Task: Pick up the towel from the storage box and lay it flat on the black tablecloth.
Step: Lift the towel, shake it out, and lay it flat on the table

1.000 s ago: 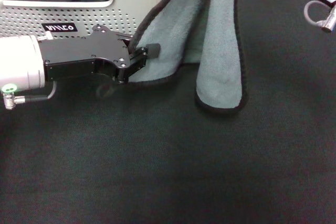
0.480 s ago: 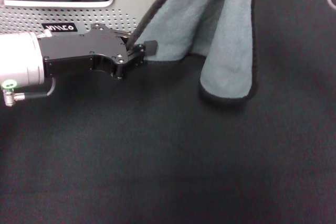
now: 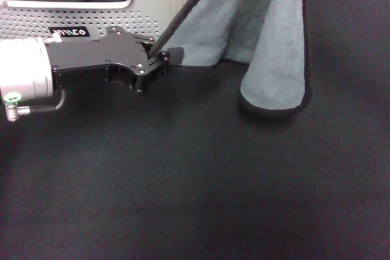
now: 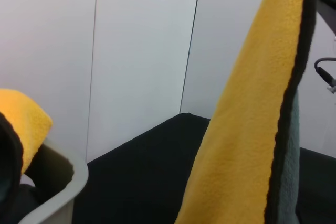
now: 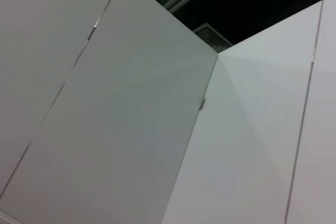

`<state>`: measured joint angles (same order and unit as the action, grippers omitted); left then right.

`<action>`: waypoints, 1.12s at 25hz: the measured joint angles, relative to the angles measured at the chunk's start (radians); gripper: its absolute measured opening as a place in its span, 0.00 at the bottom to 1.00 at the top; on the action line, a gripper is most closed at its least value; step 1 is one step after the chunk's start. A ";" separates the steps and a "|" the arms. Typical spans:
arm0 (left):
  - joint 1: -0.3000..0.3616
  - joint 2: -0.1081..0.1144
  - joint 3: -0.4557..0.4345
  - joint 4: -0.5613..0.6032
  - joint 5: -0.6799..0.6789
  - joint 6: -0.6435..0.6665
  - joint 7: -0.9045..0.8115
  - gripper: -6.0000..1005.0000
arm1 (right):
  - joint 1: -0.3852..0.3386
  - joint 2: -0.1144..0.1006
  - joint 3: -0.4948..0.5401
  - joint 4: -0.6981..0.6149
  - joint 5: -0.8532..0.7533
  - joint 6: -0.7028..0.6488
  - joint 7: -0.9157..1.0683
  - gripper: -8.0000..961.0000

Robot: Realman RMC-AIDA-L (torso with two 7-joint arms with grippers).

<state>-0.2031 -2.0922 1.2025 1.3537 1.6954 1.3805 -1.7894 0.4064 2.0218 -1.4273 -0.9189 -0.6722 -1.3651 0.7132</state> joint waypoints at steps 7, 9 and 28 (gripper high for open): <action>-0.009 0.000 -0.011 -0.020 0.000 0.000 0.001 0.05 | -0.002 0.000 0.011 0.022 0.002 -0.003 0.000 0.05; -0.011 0.000 -0.011 -0.023 0.000 0.000 0.002 0.05 | -0.004 0.000 0.017 0.026 0.002 -0.009 0.000 0.05; -0.009 0.000 -0.011 -0.024 -0.010 0.000 0.002 0.04 | -0.017 0.001 0.025 0.064 0.035 -0.025 0.000 0.05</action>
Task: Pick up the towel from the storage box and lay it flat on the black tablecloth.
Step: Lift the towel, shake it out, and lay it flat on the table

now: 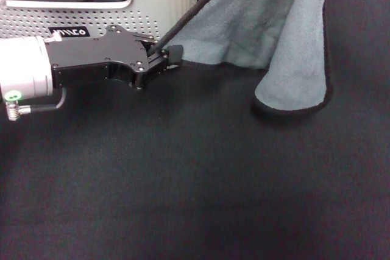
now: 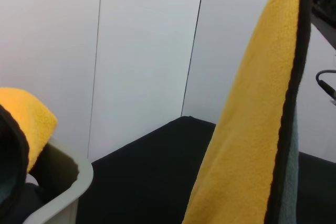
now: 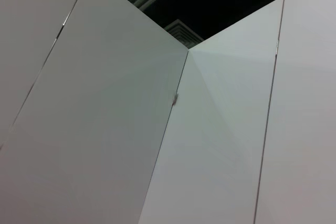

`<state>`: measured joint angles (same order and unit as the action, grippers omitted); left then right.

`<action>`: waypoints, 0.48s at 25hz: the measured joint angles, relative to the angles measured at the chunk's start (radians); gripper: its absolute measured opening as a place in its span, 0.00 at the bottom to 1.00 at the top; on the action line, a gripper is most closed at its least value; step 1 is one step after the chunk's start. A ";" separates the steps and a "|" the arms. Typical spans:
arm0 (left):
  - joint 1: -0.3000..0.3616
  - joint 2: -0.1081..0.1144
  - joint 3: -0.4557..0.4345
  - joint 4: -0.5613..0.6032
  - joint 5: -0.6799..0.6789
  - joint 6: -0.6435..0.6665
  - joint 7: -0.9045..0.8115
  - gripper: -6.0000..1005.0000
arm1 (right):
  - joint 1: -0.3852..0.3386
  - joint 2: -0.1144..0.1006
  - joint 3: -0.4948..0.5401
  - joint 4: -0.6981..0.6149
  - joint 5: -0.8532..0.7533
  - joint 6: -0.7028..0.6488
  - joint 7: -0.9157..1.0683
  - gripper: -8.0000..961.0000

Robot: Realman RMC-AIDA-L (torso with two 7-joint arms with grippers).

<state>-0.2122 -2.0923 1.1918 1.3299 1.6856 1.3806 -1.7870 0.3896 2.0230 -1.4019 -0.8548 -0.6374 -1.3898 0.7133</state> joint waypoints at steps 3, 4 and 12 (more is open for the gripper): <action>0.002 0.000 -0.003 -0.001 -0.002 0.000 0.000 0.04 | 0.000 0.000 0.000 0.014 0.003 -0.009 0.000 0.06; 0.001 0.000 -0.006 -0.004 -0.002 0.000 0.000 0.04 | 0.000 0.000 0.000 0.019 0.003 -0.010 0.000 0.06; -0.022 0.001 -0.074 -0.056 -0.008 0.016 0.000 0.04 | 0.006 0.000 -0.025 0.088 0.002 -0.041 0.012 0.06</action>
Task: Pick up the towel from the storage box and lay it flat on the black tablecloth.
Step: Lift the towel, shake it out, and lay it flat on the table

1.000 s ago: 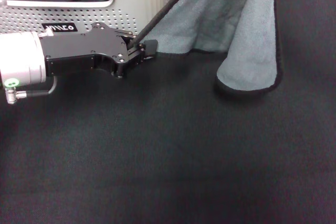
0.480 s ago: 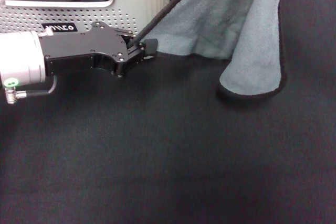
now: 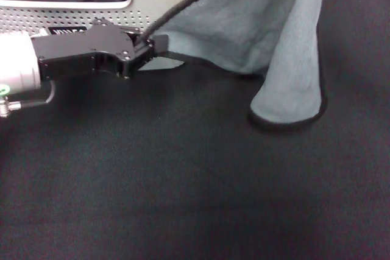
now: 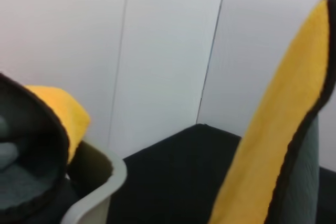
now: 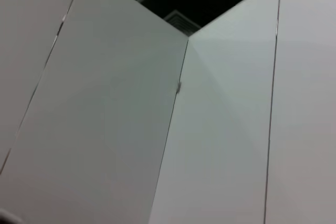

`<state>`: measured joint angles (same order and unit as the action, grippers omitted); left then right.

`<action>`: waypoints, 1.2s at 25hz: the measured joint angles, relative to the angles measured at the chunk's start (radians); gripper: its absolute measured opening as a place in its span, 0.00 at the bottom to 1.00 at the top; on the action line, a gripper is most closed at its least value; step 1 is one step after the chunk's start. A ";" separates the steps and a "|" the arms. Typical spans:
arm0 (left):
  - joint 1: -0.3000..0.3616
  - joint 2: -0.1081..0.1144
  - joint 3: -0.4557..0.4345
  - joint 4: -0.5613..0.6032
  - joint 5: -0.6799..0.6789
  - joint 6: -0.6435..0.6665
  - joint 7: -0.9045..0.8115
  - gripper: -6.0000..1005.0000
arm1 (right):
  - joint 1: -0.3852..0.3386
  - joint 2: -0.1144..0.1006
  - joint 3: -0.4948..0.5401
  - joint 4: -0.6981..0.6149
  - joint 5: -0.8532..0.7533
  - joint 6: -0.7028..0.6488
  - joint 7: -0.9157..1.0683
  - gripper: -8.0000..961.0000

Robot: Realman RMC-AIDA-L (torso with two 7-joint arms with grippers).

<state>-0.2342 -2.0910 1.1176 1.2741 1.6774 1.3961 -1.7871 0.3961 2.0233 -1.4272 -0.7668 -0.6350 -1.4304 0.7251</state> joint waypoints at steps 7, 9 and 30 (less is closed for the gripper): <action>-0.064 0.003 -0.165 -0.114 -0.070 0.128 0.017 0.02 | 0.018 0.000 -0.012 0.111 -0.004 -0.010 0.029 0.06; -0.084 0.005 -0.184 -0.123 -0.072 0.146 0.041 0.01 | 0.028 0.000 -0.013 0.135 -0.006 -0.014 0.026 0.06; 0.043 0.224 -0.244 -0.114 -0.190 0.639 0.142 0.01 | -0.339 -0.006 -0.358 -0.122 -0.065 -0.245 -0.041 0.07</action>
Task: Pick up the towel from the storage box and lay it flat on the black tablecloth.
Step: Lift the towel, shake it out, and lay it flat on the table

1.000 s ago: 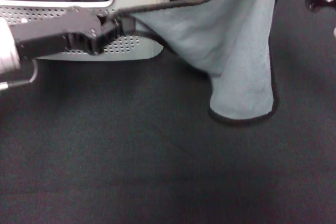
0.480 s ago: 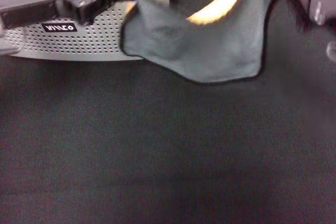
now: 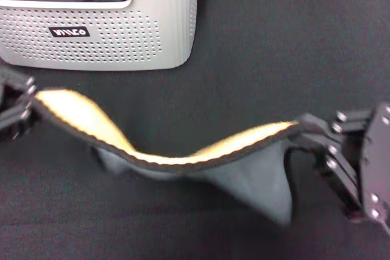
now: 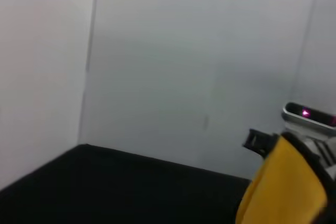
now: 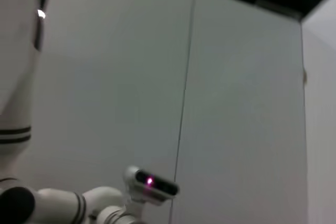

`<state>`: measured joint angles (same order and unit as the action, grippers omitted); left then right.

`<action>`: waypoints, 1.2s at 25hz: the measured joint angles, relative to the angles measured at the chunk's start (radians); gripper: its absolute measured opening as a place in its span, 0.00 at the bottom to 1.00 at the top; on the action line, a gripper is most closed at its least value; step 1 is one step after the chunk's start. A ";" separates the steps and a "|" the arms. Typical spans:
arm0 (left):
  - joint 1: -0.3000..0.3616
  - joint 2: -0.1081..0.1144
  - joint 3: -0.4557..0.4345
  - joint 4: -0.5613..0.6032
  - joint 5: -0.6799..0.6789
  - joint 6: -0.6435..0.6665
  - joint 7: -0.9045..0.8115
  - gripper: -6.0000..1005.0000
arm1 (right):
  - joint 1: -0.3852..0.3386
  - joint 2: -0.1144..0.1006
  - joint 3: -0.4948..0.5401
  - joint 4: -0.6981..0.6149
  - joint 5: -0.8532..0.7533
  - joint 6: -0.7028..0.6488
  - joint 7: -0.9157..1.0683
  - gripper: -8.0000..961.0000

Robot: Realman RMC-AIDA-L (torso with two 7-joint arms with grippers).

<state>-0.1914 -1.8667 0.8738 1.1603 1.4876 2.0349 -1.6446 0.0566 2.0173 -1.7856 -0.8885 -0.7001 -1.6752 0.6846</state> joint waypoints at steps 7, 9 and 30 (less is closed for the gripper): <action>-0.071 -0.034 -0.049 -0.039 0.156 -0.025 -0.030 0.01 | 0.072 -0.001 -0.004 0.108 0.024 0.163 0.036 0.07; -0.146 -0.075 -0.121 -0.089 0.333 -0.076 -0.031 0.01 | 0.139 0.002 -0.015 0.196 0.038 0.237 0.060 0.07; -0.446 -0.174 -0.176 -0.215 0.973 -0.538 -0.190 0.01 | 0.404 0.007 -0.004 0.466 0.145 0.627 0.110 0.08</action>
<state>-0.6377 -2.0409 0.6982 0.9454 2.4609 1.4972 -1.8351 0.4602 2.0241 -1.7898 -0.4226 -0.5556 -1.0479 0.7943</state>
